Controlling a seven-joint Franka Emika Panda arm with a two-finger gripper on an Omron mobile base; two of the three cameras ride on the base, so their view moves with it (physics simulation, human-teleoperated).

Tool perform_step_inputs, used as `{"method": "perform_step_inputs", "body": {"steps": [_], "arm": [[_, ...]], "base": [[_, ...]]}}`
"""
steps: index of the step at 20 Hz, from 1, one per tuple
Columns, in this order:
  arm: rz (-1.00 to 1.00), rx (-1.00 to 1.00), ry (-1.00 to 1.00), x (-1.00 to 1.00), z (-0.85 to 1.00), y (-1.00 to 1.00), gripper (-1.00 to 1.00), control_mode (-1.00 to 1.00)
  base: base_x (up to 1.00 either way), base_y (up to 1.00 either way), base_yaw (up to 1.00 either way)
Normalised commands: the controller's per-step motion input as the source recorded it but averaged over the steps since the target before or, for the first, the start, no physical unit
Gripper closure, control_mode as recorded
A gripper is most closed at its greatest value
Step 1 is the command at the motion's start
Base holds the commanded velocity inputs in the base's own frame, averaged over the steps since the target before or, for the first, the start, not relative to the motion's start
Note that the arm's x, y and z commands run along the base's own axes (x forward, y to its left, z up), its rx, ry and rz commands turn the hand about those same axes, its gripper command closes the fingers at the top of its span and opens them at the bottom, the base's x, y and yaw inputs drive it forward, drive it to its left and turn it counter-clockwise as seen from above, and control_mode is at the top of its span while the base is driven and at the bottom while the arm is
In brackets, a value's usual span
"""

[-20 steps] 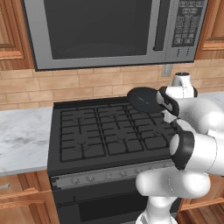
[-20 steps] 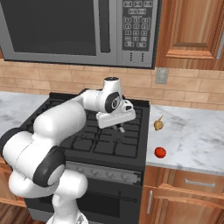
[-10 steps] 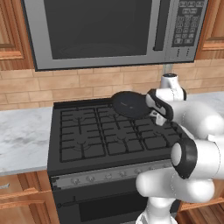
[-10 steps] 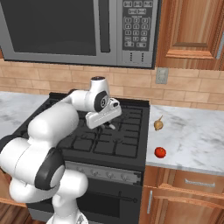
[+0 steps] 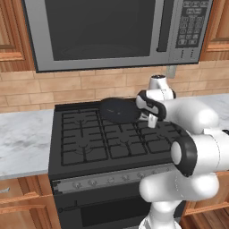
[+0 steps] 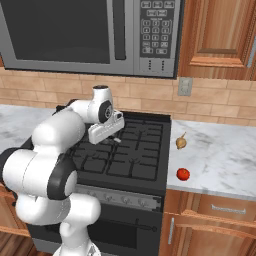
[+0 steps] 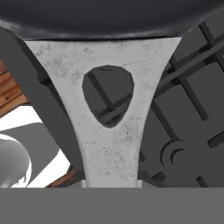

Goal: Place the pan on the rear left burner on the stove. Then place the tomato and the onion in the pan and turn on the rear left burner.

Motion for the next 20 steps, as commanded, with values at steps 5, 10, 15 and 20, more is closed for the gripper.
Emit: {"method": "perform_step_inputs", "body": {"steps": [5,10,15,20], "arm": [[0.12,0.04,0.12,0.38,0.00,0.48,1.00,-1.00],[0.10,0.02,0.07,0.25,0.00,0.52,1.00,-1.00],[0.04,0.00,0.01,0.05,0.00,0.45,1.00,-1.00],[0.00,0.00,-0.05,0.00,0.00,0.37,1.00,-1.00]], "base": [[0.00,0.00,0.00],[0.00,0.00,0.00],[0.00,0.00,0.00],[0.00,0.00,0.00]]}}
